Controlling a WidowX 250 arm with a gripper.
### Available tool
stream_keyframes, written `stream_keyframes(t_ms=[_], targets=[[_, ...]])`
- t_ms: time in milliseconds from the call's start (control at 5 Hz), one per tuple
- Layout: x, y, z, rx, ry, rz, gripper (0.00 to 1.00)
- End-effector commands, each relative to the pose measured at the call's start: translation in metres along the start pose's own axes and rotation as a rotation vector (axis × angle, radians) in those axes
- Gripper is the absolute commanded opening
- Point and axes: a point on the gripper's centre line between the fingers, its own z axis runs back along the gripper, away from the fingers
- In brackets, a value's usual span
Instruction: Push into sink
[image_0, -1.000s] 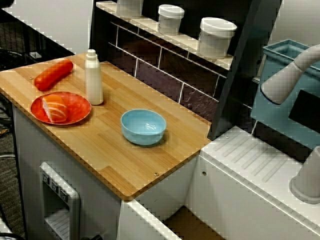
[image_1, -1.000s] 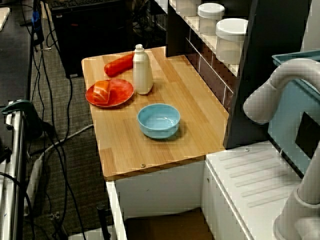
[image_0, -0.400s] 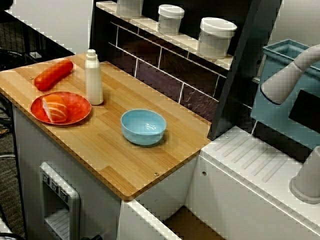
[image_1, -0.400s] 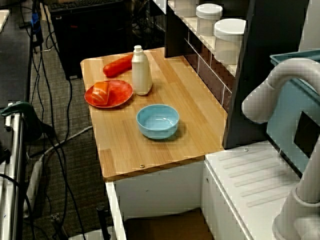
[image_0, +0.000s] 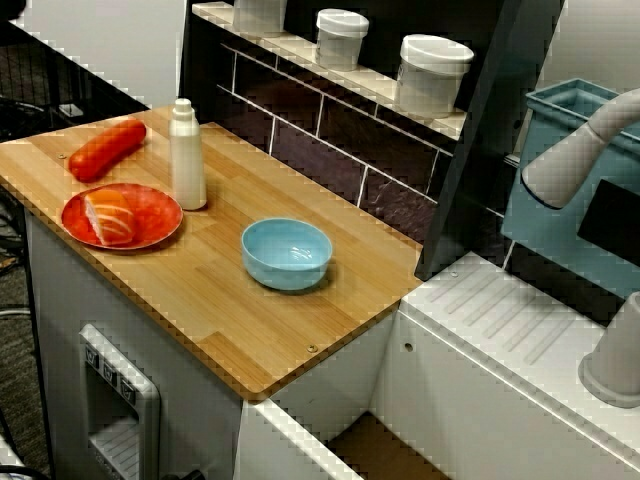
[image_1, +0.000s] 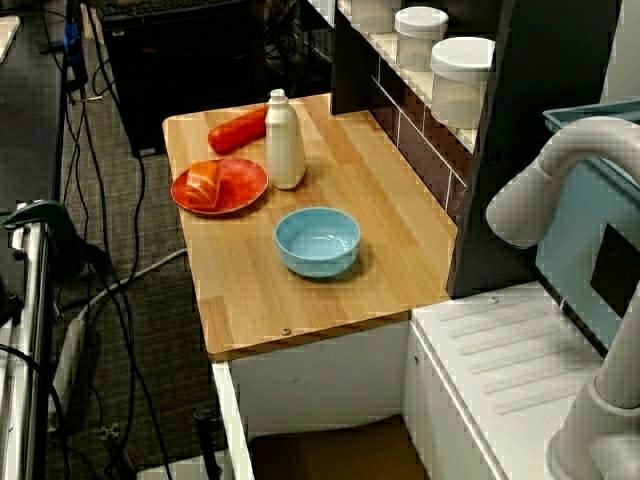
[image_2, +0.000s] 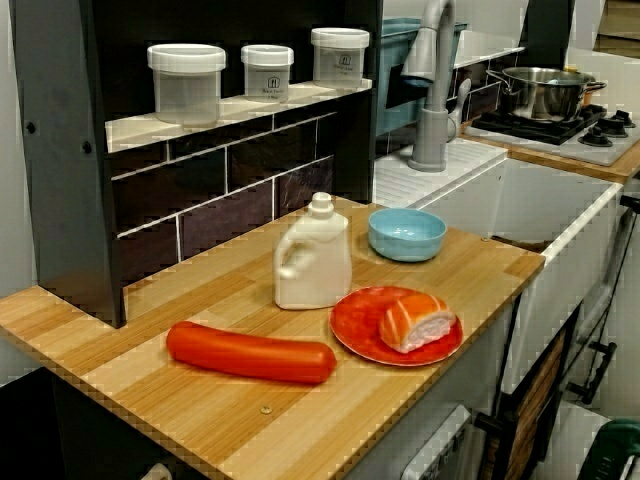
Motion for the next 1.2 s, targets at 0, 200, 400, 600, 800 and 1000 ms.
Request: stream_keyframes(t_ms=[0, 200, 400, 600, 800, 1000], targets=[[0.043, 0.006, -0.074, 0.057, 0.030, -0.096, 1.00], [0.072, 0.012, -0.083, 0.060, 0.006, -0.109, 1.00], [0.101, 0.027, -0.086, 0.082, -0.034, -0.134, 1.00], [0.121, 0.036, -0.090, 0.083, -0.043, -0.104, 1.00], [0.147, 0.034, -0.096, 0.087, -0.049, -0.079, 1.00], [0.171, 0.023, -0.105, 0.070, -0.053, -0.051, 1.00]])
